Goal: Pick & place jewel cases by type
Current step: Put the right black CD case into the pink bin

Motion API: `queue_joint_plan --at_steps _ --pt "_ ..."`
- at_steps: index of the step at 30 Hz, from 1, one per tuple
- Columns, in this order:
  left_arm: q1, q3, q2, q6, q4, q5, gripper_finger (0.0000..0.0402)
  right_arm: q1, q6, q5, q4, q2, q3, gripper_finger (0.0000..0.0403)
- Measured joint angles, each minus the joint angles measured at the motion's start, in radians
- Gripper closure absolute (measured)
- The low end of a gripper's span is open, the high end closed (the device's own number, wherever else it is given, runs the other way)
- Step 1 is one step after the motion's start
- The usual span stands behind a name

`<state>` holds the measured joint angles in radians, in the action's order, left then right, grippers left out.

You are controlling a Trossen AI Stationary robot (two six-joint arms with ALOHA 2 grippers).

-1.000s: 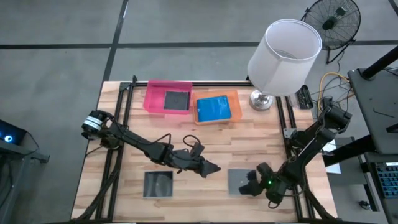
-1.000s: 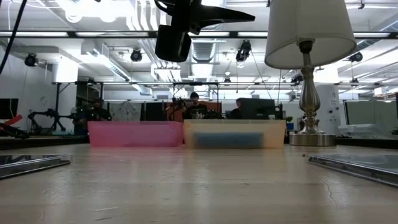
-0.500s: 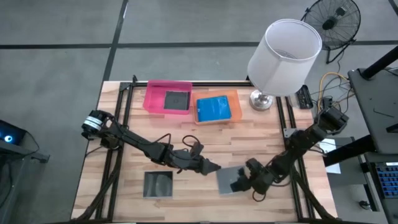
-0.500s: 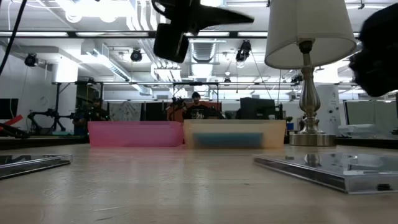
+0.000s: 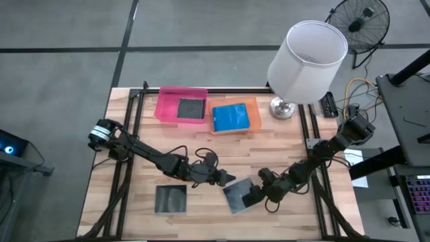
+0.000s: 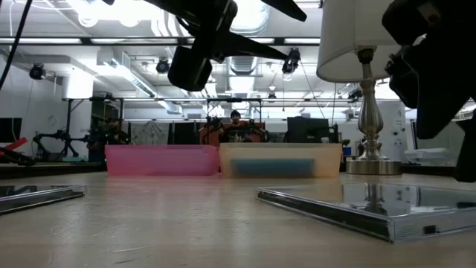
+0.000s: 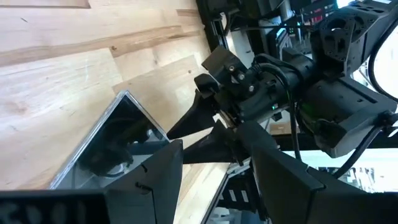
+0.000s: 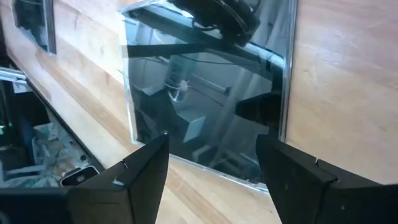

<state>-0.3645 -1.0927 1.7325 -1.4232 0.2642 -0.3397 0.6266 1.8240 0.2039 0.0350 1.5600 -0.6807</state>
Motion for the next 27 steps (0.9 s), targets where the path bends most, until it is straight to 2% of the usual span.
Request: queue_joint_plan --at_steps 5,8,14,18,27 --pt "-0.006 0.0 -0.007 0.014 0.0 -0.002 0.0227 -0.002 -0.036 0.004 0.014 -0.005 0.0 0.0168" --pt "-0.02 0.0 -0.032 -0.002 -0.014 -0.044 0.0227 -0.012 -0.088 0.009 0.012 -0.015 0.0 0.0168" --pt "-0.083 0.001 -0.082 -0.252 -0.241 -0.182 0.0227 -0.011 -0.243 0.011 0.013 -0.054 -0.015 0.0168" --pt "-0.133 0.0 -0.085 -0.394 -0.303 -0.201 0.0227 -0.015 -0.32 0.04 0.01 -0.068 -0.036 0.0168" --pt "-0.172 0.0 -0.085 -0.505 -0.325 -0.265 0.0227 -0.029 -0.37 0.06 0.014 -0.068 -0.048 0.0168"
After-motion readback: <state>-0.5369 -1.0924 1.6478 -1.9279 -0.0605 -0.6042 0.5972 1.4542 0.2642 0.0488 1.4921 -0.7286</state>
